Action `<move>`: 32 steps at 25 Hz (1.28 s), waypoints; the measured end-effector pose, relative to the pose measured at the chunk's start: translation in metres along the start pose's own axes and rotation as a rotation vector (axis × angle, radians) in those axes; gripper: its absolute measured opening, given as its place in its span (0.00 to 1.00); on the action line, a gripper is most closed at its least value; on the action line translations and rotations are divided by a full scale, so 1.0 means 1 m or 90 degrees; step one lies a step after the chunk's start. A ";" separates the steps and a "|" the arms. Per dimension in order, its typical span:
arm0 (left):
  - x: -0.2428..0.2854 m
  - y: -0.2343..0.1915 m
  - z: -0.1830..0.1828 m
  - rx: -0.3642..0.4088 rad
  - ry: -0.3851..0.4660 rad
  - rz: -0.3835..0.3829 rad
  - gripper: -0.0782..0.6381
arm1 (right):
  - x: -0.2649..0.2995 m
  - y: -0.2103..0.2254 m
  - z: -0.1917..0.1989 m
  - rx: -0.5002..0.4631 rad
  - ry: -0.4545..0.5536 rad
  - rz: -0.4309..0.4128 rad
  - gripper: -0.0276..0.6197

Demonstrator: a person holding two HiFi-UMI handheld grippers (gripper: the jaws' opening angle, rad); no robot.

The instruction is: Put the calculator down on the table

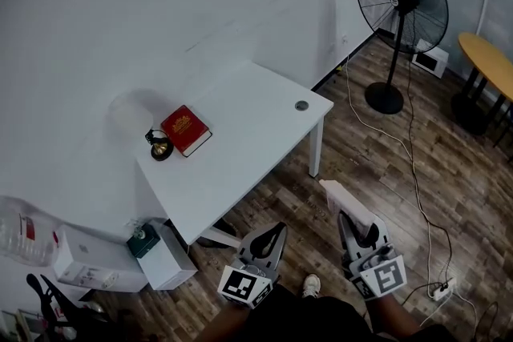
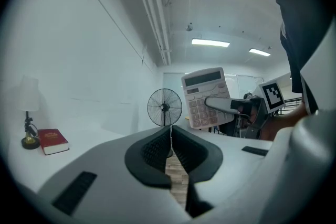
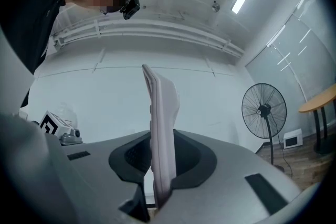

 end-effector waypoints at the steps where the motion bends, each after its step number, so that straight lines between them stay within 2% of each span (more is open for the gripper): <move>1: 0.003 -0.003 0.000 0.001 0.000 -0.004 0.14 | 0.004 0.002 0.002 0.001 -0.001 -0.003 0.19; 15: 0.043 -0.074 -0.012 0.000 0.029 -0.069 0.14 | 0.100 0.016 0.027 -0.004 0.010 -0.084 0.19; 27: 0.065 -0.175 -0.036 -0.011 0.034 -0.116 0.14 | 0.221 0.003 0.050 0.007 0.003 -0.130 0.19; 32: 0.067 -0.215 -0.049 -0.020 0.041 -0.119 0.14 | 0.268 -0.014 0.052 0.009 0.017 -0.148 0.19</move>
Point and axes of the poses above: the fingertips, and each gripper's own axes: x forward along the fingers, y to its right, z out of its underside, the point moved 6 cm from there along -x, backward along the fingers, and after that the axes turned 13 degrees about -x, right-handed, at the moved point
